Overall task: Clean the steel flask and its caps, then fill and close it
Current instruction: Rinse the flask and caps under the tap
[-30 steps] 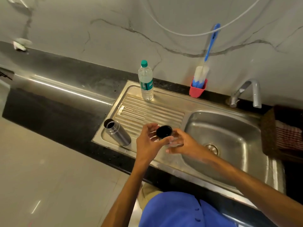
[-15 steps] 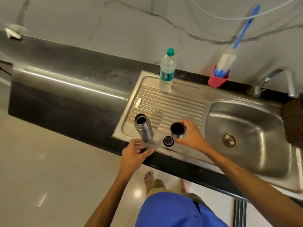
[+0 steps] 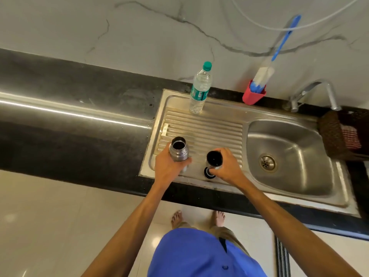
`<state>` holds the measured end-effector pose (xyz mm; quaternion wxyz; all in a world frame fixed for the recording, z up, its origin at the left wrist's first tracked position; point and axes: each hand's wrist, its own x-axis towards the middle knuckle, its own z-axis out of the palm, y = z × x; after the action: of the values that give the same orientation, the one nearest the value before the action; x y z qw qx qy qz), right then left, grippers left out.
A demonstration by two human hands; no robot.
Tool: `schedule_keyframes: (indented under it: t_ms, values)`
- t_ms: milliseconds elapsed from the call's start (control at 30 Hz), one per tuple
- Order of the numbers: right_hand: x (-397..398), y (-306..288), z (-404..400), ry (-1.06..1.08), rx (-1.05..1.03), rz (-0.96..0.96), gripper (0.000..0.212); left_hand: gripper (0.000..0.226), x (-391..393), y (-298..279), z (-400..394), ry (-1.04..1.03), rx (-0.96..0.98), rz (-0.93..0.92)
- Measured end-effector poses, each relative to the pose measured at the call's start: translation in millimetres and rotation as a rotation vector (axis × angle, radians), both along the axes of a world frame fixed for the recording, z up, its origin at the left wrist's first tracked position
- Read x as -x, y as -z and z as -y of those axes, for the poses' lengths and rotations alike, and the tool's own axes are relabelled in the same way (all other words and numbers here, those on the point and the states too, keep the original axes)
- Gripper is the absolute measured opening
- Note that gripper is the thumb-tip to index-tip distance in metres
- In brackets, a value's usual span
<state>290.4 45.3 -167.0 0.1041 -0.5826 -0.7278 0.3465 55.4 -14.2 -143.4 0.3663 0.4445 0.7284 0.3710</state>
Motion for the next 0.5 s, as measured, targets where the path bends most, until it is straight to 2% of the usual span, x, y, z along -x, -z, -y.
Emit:
schedule_keyframes:
  t_ms: [67, 300, 500]
  values:
    - [16, 4, 1, -0.045, -0.015, 0.031, 0.068, 0.064, 15, -9, -2, -0.054, -0.030, 0.010]
    - [60, 28, 5, -0.179, -0.052, 0.322, 0.070, 0.068, 72, -41, 6, -0.112, -0.060, -0.019]
    - [66, 41, 10, -0.198, -0.062, 0.373, 0.072, 0.067, 83, -46, 26, -0.145, -0.025, -0.013]
